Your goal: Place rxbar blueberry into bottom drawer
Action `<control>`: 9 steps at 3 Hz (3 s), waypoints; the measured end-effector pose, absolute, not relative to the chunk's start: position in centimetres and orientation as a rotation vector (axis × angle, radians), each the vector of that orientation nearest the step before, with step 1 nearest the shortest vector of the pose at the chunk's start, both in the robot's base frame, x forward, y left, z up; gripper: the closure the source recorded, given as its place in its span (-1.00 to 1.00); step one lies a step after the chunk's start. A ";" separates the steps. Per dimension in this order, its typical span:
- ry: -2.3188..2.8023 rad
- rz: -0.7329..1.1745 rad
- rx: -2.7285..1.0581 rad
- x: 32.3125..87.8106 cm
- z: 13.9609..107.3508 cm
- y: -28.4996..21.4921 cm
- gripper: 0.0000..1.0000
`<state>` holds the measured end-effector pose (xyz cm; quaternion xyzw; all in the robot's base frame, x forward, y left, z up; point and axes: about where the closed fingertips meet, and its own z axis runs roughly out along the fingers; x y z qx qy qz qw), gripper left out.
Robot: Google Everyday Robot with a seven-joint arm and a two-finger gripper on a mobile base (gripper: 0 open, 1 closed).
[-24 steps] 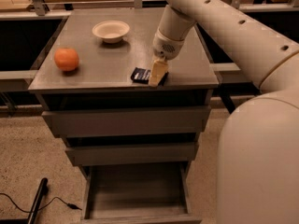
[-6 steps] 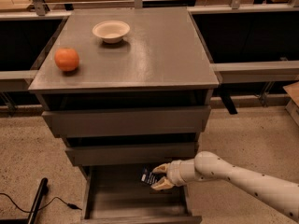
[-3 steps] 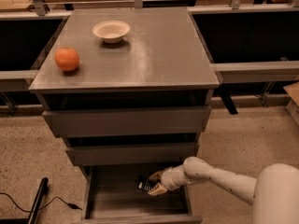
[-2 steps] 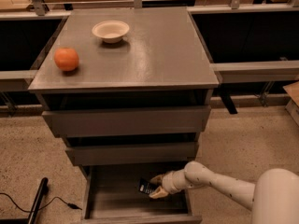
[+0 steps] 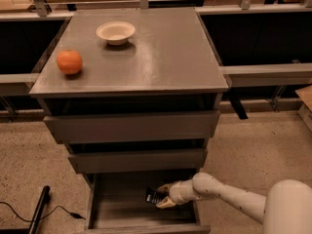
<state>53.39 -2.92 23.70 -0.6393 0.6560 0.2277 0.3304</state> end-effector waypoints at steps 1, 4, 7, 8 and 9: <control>1.738 0.530 -1.669 53.8 22.4 -3.2 1.00; 1.804 0.459 -1.640 57.0 14.4 -5.2 1.00; 1.803 0.466 -1.641 56.8 14.1 -4.8 -0.29; 1.802 0.470 -1.642 56.7 14.0 -4.6 -0.75; 1.801 0.474 -1.643 56.6 13.9 -4.5 -1.00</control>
Offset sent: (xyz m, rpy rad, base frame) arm 0.0318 -0.0430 -0.0849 -0.1328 -0.0795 -0.1623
